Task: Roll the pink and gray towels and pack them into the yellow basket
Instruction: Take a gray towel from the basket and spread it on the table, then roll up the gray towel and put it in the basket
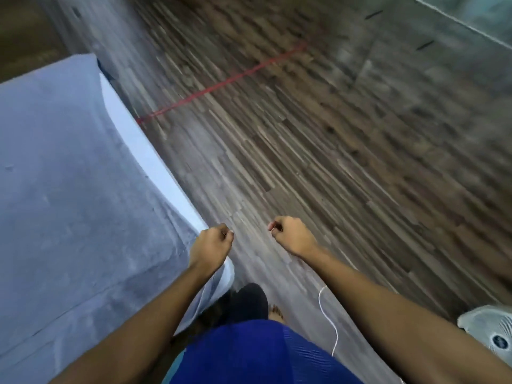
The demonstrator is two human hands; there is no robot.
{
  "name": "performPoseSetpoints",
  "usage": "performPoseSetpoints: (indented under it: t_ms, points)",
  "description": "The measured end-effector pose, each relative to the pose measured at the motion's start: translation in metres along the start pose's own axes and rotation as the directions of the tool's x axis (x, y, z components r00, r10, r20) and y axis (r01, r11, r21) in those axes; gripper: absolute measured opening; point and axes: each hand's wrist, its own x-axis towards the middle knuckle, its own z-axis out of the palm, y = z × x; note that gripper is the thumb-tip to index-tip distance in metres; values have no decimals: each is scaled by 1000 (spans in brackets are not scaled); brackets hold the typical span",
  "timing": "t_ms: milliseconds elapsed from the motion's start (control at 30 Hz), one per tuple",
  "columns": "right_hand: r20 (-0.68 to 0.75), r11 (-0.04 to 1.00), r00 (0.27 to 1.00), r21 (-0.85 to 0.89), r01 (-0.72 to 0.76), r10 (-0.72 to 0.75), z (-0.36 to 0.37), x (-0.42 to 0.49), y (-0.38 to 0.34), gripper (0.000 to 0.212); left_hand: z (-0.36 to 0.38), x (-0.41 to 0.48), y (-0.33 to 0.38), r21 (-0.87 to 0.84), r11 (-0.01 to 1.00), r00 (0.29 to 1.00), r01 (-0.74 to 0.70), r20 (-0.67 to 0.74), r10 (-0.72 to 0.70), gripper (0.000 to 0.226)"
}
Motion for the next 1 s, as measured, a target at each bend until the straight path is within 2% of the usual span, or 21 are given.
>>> performPoseSetpoints:
  t_ms: [133,233,333,433,500,633,733,833,933,1000]
  points:
    - [77,997,996,-60,46,-41,-17,54,-13,18,3,33,6,-74,995,991,67,-107,-75,36]
    - [189,981,975,-129,144,-118,-20,100,-40,17,7,57,-11,-136,976,951,169,-236,-197,16]
    - [302,936,925,-191,294,-229,-16,144,-73,18,12,68,-31,-217,929,838,301,-405,-366,12]
    - [414,877,864,-248,411,-287,-7,176,-106,16,16,63,-35,-298,845,702,443,-472,-534,17]
    - [497,830,805,-258,495,-325,0,191,-127,17,25,59,-36,-301,808,651,506,-480,-588,16]
    - [678,683,633,-260,683,-374,21,211,-160,18,57,52,-36,-317,753,581,577,-489,-651,15]
    - [784,546,477,-215,810,-398,37,220,-181,20,78,49,-29,-375,721,505,582,-529,-682,34]
    - [861,317,274,-141,938,-429,56,230,-197,26,86,57,-14,-401,657,437,639,-514,-738,39]
    - [912,100,69,-31,995,-404,74,251,-208,32,87,71,-3,-430,550,340,716,-473,-813,44]
    - [934,-40,-25,12,999,-355,81,268,-216,37,88,80,2,-427,494,273,758,-479,-834,38]
